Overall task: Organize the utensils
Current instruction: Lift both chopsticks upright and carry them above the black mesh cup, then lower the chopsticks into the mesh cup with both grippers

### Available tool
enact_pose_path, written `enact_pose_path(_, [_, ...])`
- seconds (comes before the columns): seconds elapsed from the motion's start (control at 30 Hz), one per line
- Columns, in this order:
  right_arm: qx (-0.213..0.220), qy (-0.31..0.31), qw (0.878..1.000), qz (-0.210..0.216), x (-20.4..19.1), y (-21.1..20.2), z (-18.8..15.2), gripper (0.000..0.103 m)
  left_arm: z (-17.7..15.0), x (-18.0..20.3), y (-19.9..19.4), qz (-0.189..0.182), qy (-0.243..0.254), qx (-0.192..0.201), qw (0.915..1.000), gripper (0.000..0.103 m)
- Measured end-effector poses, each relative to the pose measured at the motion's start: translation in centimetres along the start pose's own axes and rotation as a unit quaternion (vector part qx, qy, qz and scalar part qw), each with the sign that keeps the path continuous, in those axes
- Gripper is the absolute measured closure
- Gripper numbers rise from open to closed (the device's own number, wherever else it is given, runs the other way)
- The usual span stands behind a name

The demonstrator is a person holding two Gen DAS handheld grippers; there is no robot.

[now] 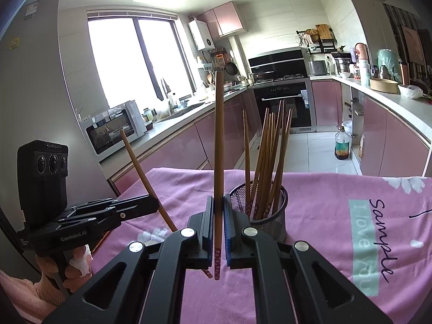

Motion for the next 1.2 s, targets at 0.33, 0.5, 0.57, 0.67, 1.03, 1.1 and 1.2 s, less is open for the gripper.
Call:
enact_pose_path(0.33, [0.007, -0.002, 1.0, -0.002, 0.0, 0.1, 0.6, 0.098, 1.2, 0.5, 0.1, 0.0, 0.011, 0.009, 0.9999, 0.096])
enact_pose_path(0.5, [0.01, -0.002, 1.0, -0.003, 0.0, 0.0, 0.9, 0.098, 1.7, 0.7, 0.0, 0.0, 0.014, 0.012, 0.9998, 0.096])
enact_pose_path(0.57, [0.013, -0.003, 1.0, -0.003, 0.0, -0.1, 1.1, 0.098, 1.8, 0.7, -0.1, 0.001, 0.015, 0.015, 0.9998, 0.096])
enact_pose_path(0.67, [0.016, -0.005, 1.0, -0.003, -0.1, -0.2, 1.2, 0.098, 2.1, 0.8, -0.3, 0.002, 0.017, 0.019, 0.9997, 0.096])
enact_pose_path(1.03, [0.026, -0.012, 1.0, -0.005, -0.3, -0.3, 2.0, 0.098, 3.7, 1.3, -0.6, 0.003, 0.031, 0.036, 0.9989, 0.096])
enact_pose_path(1.1, [0.027, -0.013, 1.0, -0.005, -0.3, -0.3, 2.1, 0.098, 4.1, 1.6, -0.4, 0.004, 0.032, 0.037, 0.9988, 0.096])
enact_pose_path(1.2, [0.028, -0.014, 0.999, -0.005, -0.4, -0.3, 2.2, 0.098, 4.4, 1.8, -0.4, 0.003, 0.035, 0.039, 0.9986, 0.096])
Point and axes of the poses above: each gripper's, at about its wrist camera, not at the fingertips, and y roughly the way its jaws point, x to its right, z to its top, the point moved 5 cm from there along y, roughly the way its jaws point, and after that the axes turned 12 degrees about -z, right-handed, at the moved point
